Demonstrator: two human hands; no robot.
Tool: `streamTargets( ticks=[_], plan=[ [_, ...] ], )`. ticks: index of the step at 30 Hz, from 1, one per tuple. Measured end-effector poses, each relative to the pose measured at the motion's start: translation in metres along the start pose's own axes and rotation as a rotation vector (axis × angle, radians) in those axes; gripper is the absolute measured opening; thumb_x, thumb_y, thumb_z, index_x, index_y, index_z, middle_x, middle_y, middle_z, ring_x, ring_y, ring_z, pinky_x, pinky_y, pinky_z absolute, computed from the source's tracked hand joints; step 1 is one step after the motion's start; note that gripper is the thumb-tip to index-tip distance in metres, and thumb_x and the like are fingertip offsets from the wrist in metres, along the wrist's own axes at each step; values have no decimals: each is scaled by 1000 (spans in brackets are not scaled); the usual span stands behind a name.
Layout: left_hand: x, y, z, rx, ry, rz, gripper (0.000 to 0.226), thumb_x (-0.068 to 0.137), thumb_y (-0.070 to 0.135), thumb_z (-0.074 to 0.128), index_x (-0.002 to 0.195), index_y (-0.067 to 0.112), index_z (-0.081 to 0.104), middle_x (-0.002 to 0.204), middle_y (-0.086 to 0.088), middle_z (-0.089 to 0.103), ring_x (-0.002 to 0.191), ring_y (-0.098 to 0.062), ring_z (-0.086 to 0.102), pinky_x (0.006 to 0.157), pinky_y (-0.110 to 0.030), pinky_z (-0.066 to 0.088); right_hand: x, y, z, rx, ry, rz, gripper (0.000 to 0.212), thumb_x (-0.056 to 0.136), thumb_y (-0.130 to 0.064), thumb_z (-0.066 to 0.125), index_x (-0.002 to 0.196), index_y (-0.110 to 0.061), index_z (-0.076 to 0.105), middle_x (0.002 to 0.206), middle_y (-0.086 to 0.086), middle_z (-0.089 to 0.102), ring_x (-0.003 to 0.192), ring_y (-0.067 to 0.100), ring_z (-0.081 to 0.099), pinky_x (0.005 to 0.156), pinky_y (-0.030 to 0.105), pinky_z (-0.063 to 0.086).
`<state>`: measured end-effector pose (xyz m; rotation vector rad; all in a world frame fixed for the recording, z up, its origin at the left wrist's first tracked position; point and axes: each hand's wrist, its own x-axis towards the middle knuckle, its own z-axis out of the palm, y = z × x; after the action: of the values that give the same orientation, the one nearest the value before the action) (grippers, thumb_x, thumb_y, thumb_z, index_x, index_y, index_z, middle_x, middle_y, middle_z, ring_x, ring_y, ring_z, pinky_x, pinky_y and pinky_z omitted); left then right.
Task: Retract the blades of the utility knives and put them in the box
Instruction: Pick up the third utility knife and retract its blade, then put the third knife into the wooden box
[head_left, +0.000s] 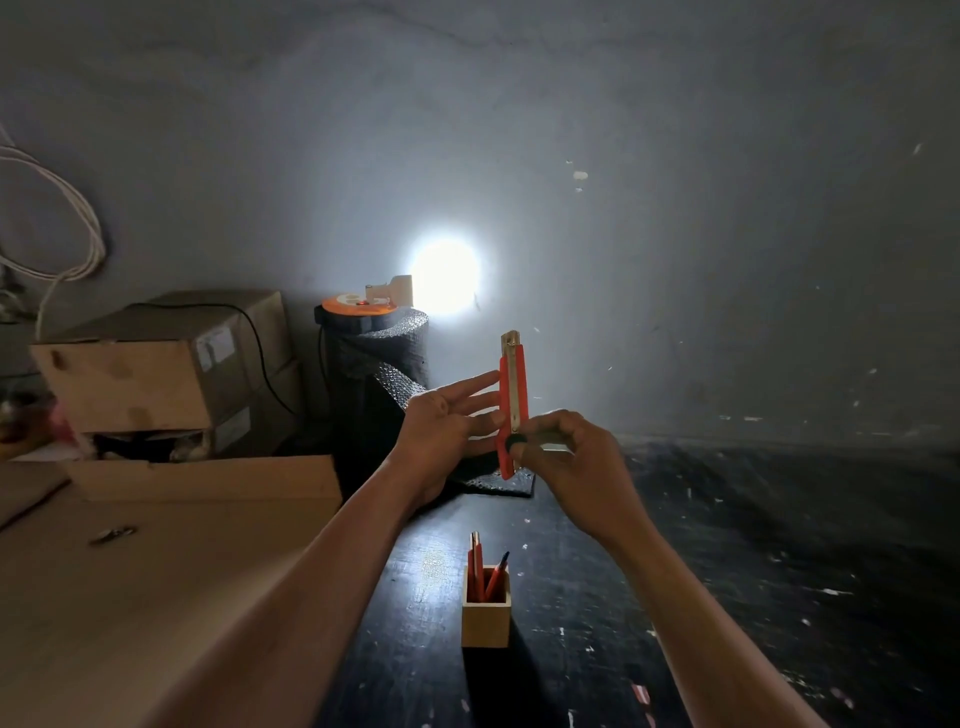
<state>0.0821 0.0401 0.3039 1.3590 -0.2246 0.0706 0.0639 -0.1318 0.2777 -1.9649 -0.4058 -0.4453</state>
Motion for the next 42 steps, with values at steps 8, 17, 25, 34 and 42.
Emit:
streamTargets(
  ticks=[8, 17, 25, 34, 42],
  plan=[
    [2, -6, -2, 17, 1, 4, 47, 91, -10, 69, 133, 10, 68, 120, -14, 77, 99, -27, 79, 74, -34, 65, -1, 6, 3, 34, -10, 11, 17, 88, -27, 76, 104, -23, 71, 103, -14, 72, 93, 2, 68, 80, 13, 48],
    [3, -17, -9, 32, 7, 19, 48, 90, -11, 68, 133, 12, 68, 117, -11, 79, 98, -24, 80, 71, -31, 65, -1, 12, 9, -6, -37, -18, 12, 94, -27, 69, 104, -32, 70, 105, -19, 68, 91, -5, 65, 75, 3, 44],
    [1, -50, -22, 107, 11, 15, 47, 89, -11, 69, 132, 7, 69, 117, -16, 78, 103, -34, 78, 86, -48, 64, 10, 29, 21, 42, 56, 61, 21, 96, -30, 64, 117, -26, 62, 105, -19, 64, 90, 1, 66, 79, 17, 53],
    [-1, -100, -36, 81, 23, -110, 48, 87, -20, 66, 129, 4, 70, 108, -13, 81, 90, -26, 81, 70, -31, 65, 30, 68, 38, 134, 24, 163, 21, 90, -23, 75, 108, -14, 74, 100, -1, 77, 88, 16, 76, 72, 33, 65],
    [9, -187, -59, 144, 243, -299, 38, 88, 0, 77, 125, 6, 71, 115, -18, 78, 104, -28, 76, 91, -43, 63, 28, 126, 71, 247, -27, 312, 19, 87, -16, 77, 103, -5, 74, 91, 10, 78, 83, 23, 77, 74, 40, 65]
  ],
)
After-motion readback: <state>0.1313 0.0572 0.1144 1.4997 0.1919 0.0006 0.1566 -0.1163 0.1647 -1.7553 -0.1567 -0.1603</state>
